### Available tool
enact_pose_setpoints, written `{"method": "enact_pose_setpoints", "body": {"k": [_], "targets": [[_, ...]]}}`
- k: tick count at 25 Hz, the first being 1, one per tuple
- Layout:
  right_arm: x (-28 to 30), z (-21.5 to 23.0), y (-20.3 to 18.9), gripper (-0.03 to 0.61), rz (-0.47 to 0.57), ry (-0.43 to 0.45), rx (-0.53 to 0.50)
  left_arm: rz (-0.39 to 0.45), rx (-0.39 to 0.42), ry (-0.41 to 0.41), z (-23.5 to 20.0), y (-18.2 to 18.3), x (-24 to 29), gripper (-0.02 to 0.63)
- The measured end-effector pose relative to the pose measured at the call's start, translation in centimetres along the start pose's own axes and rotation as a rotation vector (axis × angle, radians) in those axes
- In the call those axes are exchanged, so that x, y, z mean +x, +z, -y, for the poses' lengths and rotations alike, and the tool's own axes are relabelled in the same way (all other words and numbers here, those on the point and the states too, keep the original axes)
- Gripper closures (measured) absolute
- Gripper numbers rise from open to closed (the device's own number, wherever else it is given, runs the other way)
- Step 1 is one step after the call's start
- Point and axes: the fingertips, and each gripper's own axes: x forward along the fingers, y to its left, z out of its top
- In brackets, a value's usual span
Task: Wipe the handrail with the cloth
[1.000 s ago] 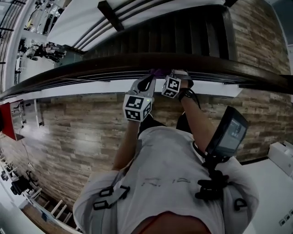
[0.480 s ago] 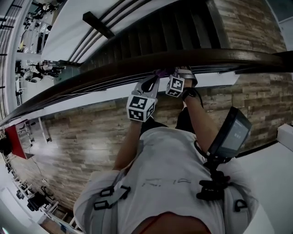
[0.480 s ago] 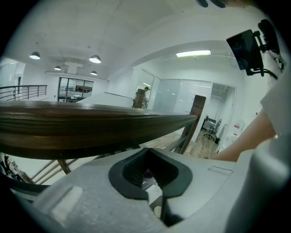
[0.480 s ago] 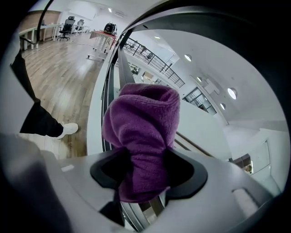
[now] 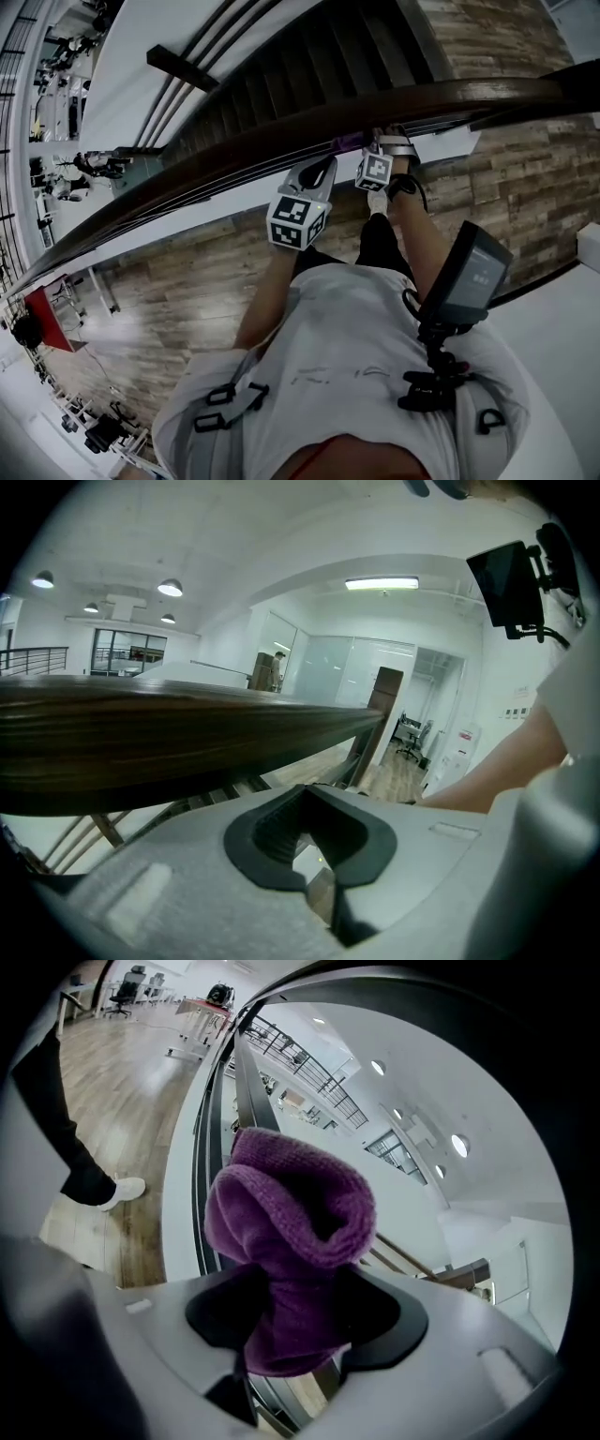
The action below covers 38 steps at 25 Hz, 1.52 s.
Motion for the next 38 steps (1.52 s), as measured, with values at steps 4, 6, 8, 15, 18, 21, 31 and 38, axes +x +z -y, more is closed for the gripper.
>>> {"method": "enact_pose_setpoints", "body": {"k": [4, 6, 8, 15, 18, 21, 31, 38], "targets": [[-0.5, 1.5, -3.3, 0.347, -0.017, -0.027, -0.008, -0.011, 0.013, -0.052, 2.9, 0.4, 3.2, 0.614], [-0.5, 2.0, -5.2, 0.347, -0.027, -0.043, -0.009, -0.015, 0.014, -0.076, 4.4, 0.4, 5.0, 0.614], [-0.7, 2.7, -7.2, 0.347, -0.035, -0.057, -0.009, -0.016, 0.018, -0.101, 6.1, 0.5, 6.8, 0.614], [-1.1, 5.1, -14.8, 0.347, -0.032, -0.093, -0.018, -0.015, 0.037, -0.166, 11.5, 1.4, 13.8, 0.614], [-1.0, 6.4, -17.5, 0.348, -0.048, -0.114, -0.03, -0.013, 0.049, -0.194, 13.0, 2.2, 15.9, 0.614], [-1.0, 7.0, -19.9, 0.347, -0.057, -0.132, -0.019, -0.025, 0.068, -0.225, 14.9, 2.0, 17.2, 0.614], [-1.8, 10.0, -28.0, 0.347, -0.182, -0.15, -0.031, -0.067, 0.122, -0.298, 18.4, 2.4, 17.4, 0.614], [-3.1, 11.8, -33.7, 0.337, -0.321, -0.196, 0.112, -0.076, 0.149, -0.299, 18.1, 1.9, 16.2, 0.614]]}}
